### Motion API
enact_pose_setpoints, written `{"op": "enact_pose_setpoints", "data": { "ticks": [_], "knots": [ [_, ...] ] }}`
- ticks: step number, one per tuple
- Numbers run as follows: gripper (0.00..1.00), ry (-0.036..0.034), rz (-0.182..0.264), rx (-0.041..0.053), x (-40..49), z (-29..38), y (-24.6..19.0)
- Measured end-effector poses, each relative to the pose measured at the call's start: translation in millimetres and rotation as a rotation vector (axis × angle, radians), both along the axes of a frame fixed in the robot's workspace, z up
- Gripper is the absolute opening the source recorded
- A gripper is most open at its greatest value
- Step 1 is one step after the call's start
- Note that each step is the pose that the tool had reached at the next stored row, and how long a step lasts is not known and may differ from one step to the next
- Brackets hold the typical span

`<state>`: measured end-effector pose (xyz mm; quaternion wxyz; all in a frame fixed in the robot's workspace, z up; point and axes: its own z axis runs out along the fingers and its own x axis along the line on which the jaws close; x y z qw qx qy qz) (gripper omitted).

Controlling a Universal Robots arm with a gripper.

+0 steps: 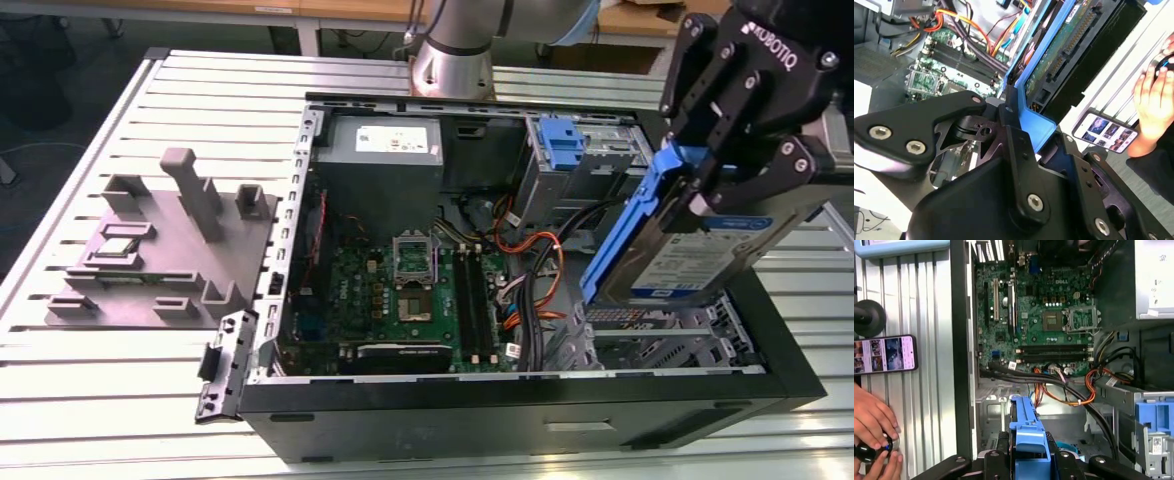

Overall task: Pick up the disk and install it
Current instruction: 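Insert the disk into the insertion slot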

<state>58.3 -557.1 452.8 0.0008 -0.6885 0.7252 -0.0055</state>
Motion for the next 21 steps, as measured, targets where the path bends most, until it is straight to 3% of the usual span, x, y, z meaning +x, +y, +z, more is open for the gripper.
{"op": "enact_pose_setpoints", "data": {
  "ticks": [3,10,17,21],
  "knots": [
    [0.37,0.0001,0.003,-0.0001,5.1,-3.6,0.0],
    [0.37,0.0002,0.004,-0.0002,7.6,-10.6,-0.6],
    [0.37,0.0002,0.005,0.0,8.9,-16.2,-4.5],
    [0.37,0.0042,0.01,-0.0001,8.9,-19.2,-5.5]
  ]
}}
